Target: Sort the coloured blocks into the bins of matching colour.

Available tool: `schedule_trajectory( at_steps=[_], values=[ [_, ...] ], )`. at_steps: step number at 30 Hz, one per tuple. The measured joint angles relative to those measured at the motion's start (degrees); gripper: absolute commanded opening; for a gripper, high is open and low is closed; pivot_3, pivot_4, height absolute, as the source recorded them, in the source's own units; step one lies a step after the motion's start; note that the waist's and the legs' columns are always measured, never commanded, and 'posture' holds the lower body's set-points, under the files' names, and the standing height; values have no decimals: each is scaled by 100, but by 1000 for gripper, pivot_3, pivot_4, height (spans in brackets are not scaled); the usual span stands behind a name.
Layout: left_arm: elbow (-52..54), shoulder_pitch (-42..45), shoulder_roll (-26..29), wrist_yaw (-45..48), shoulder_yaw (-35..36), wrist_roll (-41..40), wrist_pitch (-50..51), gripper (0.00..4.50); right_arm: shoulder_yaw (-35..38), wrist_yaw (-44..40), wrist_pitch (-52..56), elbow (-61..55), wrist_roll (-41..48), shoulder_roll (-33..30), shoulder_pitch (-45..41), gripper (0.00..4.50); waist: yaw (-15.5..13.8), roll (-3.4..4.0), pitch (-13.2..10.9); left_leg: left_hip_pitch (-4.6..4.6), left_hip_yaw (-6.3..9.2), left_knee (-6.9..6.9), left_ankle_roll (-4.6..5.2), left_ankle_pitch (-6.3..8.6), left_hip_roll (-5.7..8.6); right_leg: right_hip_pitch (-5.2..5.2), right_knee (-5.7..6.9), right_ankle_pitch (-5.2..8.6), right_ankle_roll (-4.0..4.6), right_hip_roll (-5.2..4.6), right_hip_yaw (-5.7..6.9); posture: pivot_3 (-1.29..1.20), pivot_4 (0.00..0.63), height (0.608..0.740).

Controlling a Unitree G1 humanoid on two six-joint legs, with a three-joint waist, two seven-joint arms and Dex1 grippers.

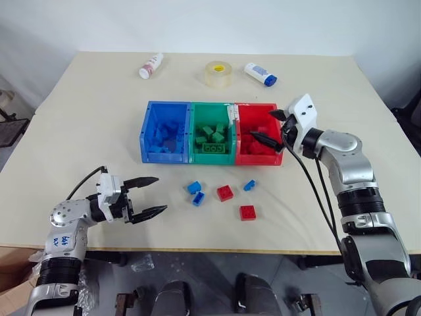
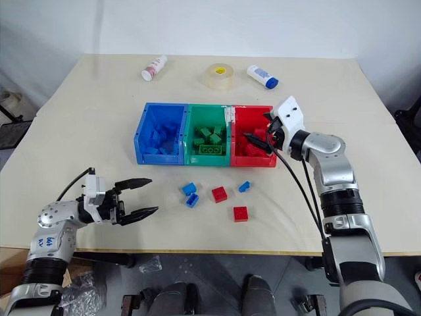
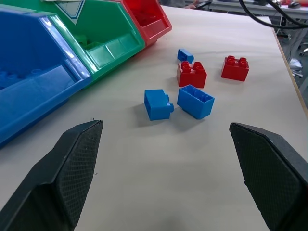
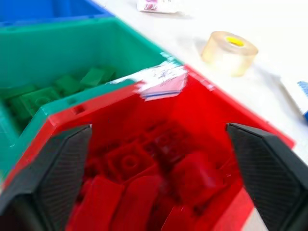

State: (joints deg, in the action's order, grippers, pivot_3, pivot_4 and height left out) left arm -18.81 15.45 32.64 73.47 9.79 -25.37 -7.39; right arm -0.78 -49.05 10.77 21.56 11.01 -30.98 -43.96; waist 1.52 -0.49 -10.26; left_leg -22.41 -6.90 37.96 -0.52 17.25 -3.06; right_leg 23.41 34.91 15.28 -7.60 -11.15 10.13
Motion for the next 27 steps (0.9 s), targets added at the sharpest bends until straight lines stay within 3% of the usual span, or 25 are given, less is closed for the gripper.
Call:
schedule_trajectory(
  at_steps=[4, 9, 14, 20, 27],
  values=[
    [-18, 7, 0, 51, -24, 0, -33, 4500, 30, -611, 455, -1152, 381, -543, 1016, 4469, -18, 0, 0, -1, 2, 1, 3, 2, 1, -1, -2, 0, -1, 0, -1, 0, 150, 740],
    [-203, 73, 3, 134, -46, 3, -76, 4500, 543, -1563, 1070, -2758, 1121, -1664, 2987, 4469, -24, 0, 0, 0, -1, 7, 6, 6, 2, -2, -5, -2, -3, -1, -4, 0, 150, 740],
    [-451, 240, 37, 229, -62, 14, -120, 4500, 1205, -1915, 1177, -3354, 1277, -2339, 4163, 4469, 21, -2, 1, 10, -5, 9, 6, 7, -4, -4, 1, -2, -2, 2, -10, 0, 150, 740],
    [-650, 361, 74, 298, -72, 45, -161, 4500, 869, -1806, 1450, -3781, 1308, -2309, 3953, 4469, 7, -3, 1, 9, -4, 14, 4, 7, -6, -4, 1, -3, 0, 3, -11, 0, 150, 740],
    [-619, 408, -8, 292, -141, 73, -207, 4500, -815, -1544, 1664, -3554, 736, -1468, 2723, 4469, 4, -3, 1, 3, -4, 14, 4, 7, -4, 0, 2, -3, -1, 3, -10, 0, 150, 740]
  ],
)
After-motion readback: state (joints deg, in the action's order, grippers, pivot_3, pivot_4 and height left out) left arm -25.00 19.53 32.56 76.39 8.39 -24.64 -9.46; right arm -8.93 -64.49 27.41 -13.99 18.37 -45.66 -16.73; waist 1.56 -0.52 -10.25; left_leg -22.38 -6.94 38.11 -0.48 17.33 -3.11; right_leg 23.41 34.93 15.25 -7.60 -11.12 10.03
